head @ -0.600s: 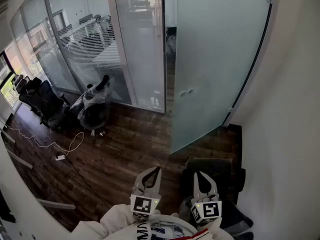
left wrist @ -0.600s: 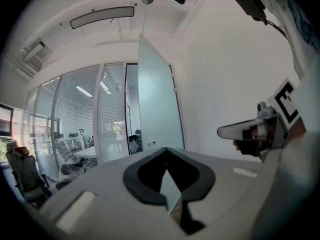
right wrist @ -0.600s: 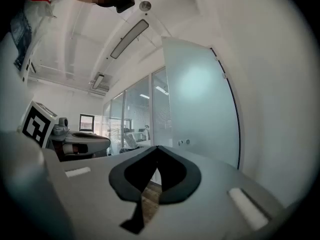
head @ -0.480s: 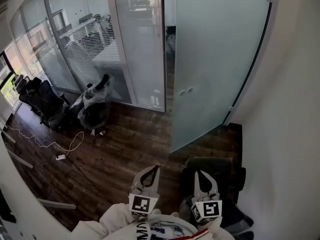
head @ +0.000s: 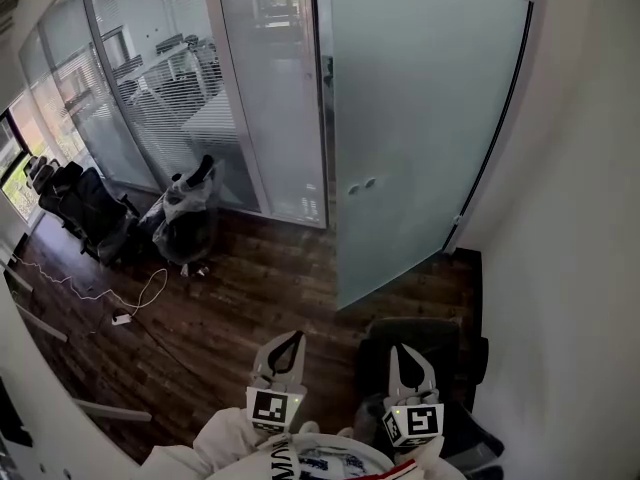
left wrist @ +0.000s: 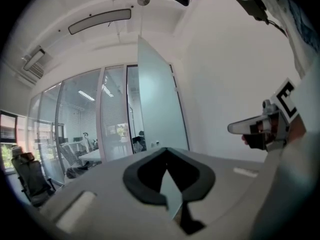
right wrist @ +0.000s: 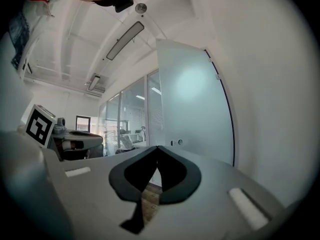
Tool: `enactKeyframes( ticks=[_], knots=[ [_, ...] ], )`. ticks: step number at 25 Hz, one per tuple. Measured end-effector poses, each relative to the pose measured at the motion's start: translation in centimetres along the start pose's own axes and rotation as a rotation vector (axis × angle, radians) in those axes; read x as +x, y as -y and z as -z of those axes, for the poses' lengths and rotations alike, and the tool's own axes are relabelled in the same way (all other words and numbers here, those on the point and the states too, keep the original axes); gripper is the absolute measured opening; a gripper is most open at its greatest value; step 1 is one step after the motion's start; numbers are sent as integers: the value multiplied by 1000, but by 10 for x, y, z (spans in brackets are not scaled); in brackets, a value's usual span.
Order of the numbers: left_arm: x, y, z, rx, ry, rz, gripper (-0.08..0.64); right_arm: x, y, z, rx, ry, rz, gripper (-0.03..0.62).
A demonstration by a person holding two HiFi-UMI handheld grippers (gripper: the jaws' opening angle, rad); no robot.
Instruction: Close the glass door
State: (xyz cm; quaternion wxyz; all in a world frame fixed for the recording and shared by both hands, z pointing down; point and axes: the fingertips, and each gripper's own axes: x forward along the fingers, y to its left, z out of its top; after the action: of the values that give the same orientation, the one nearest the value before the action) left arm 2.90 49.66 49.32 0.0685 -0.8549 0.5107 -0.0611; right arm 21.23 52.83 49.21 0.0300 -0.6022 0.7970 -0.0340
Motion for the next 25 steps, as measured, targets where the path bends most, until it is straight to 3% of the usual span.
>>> enactKeyframes(
  ticks=[16, 25],
  knots=[
    [6, 16, 8, -1, -39, -31, 3, 3, 24, 17, -10, -25, -43, 6],
    [47, -22, 16, 9, -6, -32, 3, 49, 21, 27, -32, -74, -37, 6]
  ],
)
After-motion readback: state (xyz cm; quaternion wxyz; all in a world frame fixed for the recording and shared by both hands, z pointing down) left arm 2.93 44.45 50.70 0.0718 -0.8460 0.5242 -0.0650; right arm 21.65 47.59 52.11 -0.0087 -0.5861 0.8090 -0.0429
